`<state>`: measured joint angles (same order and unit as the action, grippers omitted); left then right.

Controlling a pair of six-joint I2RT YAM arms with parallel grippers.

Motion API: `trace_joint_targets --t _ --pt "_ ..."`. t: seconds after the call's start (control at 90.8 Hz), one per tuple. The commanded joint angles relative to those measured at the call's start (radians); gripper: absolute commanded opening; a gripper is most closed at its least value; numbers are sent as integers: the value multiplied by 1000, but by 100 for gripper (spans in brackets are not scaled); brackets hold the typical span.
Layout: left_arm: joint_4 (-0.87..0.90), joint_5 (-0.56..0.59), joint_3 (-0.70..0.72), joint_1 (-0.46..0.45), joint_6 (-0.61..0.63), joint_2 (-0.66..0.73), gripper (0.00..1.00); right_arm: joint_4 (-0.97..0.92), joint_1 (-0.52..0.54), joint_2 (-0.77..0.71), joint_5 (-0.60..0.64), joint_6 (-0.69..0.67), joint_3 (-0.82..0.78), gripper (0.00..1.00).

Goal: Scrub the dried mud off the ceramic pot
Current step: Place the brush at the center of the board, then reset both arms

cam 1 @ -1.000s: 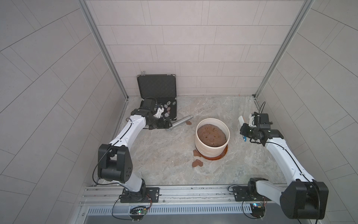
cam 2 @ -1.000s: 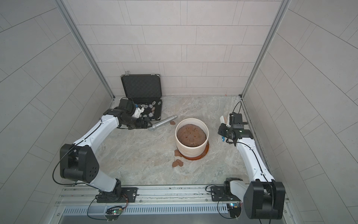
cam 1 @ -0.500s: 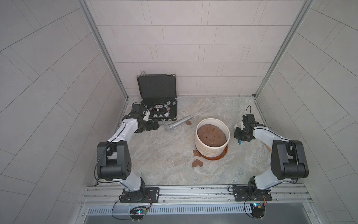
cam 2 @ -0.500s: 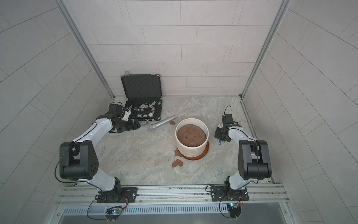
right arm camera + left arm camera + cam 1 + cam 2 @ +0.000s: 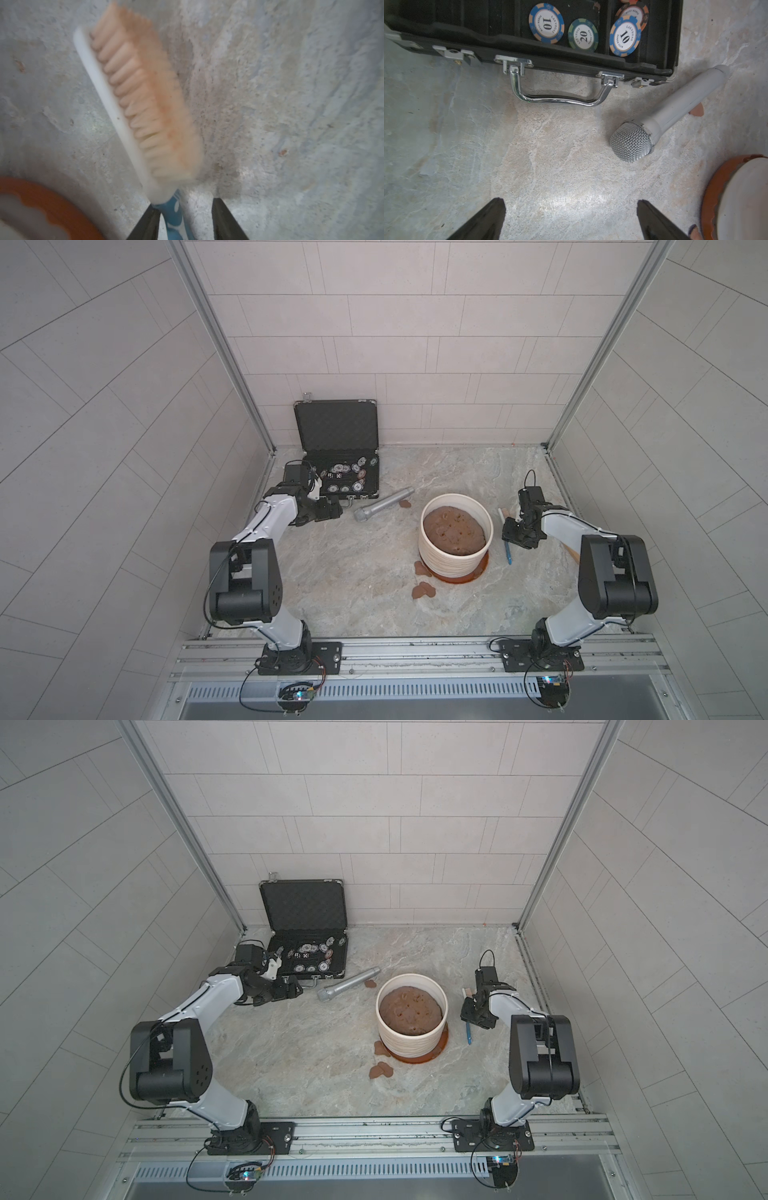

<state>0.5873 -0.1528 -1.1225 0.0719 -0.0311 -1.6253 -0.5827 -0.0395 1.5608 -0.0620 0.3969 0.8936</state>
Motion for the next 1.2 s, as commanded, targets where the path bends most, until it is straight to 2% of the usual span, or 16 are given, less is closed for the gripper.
trace_joint_targets --t 0.0,0.022,0.044,0.055,0.088,0.275,0.352,0.429,0.528,0.605,0.66,0.782,0.925,1.013,1.09,1.189 --pt "-27 12 21 0 -27 -45 100 -19 -2 -129 46 -2 22 64" --pt "-37 29 23 -3 -32 -50 100 -13 -3 -150 57 -2 21 74" --pt "-50 47 28 -7 -35 -54 100 -6 -3 -169 66 -3 19 91" --pt "-57 58 30 -10 -37 -56 100 0 -3 -181 72 -3 17 96" --pt "-89 89 43 -18 -38 -59 100 19 -3 -208 98 2 9 99" --pt "-498 205 253 -117 19 -19 100 341 -3 -373 163 -81 -165 100" --pt "-582 279 304 -168 61 38 100 523 -2 -406 153 -162 -255 100" --pt "-767 262 421 -180 67 133 100 674 -3 -400 128 -245 -347 100" --pt "-950 276 519 -184 64 165 100 905 -3 -351 147 -299 -450 100" --pt "-1010 368 529 -183 64 148 100 1081 -3 -293 157 -304 -506 100" --pt "-1141 447 582 -181 44 150 100 1153 -3 -257 122 -322 -503 100" --pt "-1278 432 661 -179 50 136 100 1312 -12 -169 74 -286 -512 100" --pt "-1354 413 696 -173 50 116 100 1522 -4 8 -12 -320 -524 100" --pt "-1495 399 744 -173 55 68 100 1394 0 -29 -11 -334 -494 100" --pt "-1408 410 724 -172 49 94 100 1492 -1 1 -5 -324 -512 100" --pt "-1426 423 724 -172 42 84 100 1398 0 -28 -2 -331 -492 100"
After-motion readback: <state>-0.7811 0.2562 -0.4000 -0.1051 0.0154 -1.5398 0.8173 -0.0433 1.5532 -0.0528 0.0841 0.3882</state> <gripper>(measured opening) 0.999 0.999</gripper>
